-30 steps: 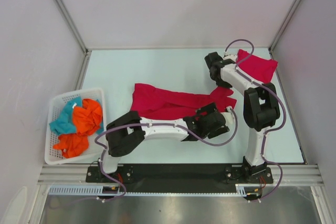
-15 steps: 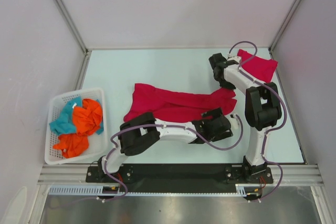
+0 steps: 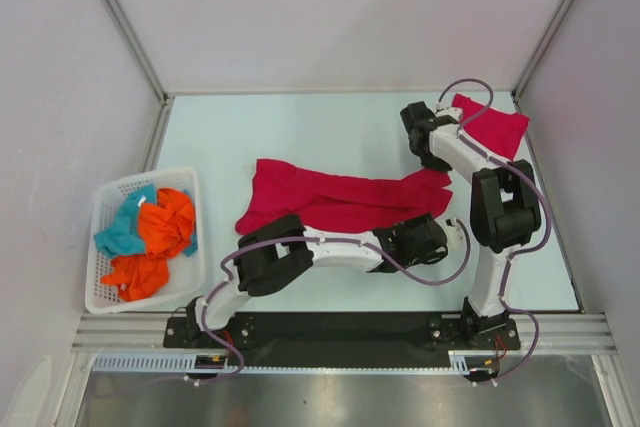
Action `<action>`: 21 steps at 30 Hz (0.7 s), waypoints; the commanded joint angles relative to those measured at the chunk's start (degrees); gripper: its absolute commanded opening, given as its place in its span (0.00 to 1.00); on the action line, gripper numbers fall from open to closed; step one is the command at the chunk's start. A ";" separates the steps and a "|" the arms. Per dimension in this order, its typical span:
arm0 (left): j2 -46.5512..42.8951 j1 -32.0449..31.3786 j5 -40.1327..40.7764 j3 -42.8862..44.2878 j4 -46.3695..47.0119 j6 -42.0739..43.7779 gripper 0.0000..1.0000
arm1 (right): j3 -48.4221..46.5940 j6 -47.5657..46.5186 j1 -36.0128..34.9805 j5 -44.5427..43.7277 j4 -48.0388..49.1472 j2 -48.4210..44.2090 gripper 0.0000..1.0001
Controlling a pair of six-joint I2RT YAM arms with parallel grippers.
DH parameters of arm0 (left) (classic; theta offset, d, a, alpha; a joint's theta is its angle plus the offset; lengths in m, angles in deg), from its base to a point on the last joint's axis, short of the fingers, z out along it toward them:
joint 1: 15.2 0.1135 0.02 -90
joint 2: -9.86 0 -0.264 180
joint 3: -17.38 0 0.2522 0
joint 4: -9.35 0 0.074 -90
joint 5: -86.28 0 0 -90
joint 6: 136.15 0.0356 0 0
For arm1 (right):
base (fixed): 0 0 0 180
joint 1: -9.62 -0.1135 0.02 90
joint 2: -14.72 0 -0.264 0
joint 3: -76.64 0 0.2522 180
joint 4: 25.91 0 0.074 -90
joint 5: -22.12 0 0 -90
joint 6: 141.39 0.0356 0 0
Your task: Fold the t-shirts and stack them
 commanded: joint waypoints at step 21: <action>-8.92 0.02 5.85 -5.08 2.30 -1.90 0.00 | 1.07 -0.37 0.03 -1.79 -1.01 -8.36 0.00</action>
